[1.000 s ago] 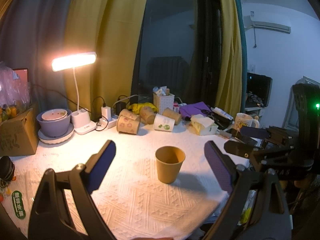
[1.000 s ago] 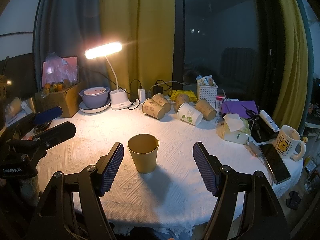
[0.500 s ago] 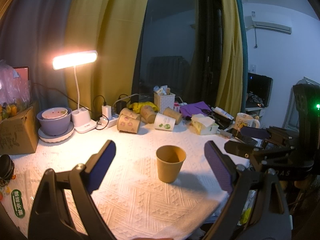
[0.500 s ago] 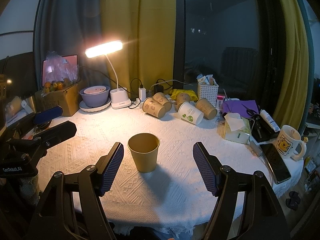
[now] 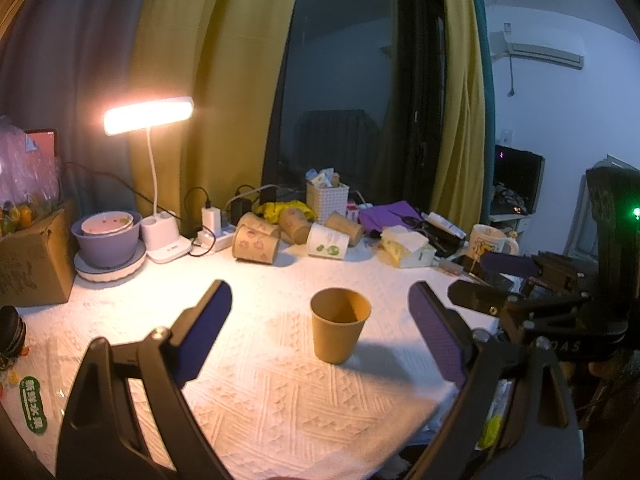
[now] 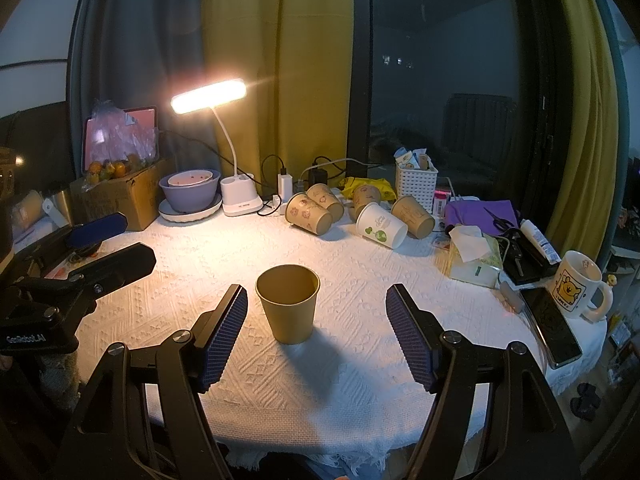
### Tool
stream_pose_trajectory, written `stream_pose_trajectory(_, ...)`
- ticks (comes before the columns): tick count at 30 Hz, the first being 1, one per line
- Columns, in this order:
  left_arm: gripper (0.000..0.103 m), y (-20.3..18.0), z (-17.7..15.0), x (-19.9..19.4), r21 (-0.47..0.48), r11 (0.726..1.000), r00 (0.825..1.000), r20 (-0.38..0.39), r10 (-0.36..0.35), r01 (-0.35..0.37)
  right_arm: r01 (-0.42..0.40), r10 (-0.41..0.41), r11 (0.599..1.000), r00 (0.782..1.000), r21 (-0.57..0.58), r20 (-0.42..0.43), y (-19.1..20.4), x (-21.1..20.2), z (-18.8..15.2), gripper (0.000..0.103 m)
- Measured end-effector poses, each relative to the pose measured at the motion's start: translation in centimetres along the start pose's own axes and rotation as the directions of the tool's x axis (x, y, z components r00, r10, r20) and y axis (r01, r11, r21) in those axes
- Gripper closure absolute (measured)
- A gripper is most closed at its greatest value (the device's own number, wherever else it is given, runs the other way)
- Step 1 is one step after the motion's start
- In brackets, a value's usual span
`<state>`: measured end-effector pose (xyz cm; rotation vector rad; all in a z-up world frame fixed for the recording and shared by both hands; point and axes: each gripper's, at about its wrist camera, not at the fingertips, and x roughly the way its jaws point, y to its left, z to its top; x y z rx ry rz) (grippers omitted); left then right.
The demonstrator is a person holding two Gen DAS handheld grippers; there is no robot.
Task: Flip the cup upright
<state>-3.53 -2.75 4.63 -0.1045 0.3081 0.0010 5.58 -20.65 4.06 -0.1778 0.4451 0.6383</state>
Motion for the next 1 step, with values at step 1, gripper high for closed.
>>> stream_pose_trajectory(1,0.012,0.06,0.03,0.06,-0.002,1.000,1.000,0.000,-0.002,0.002,0.001,-0.001,1.000,1.000,0.000,-0.001,0.03,-0.04,-0.08,0.028)
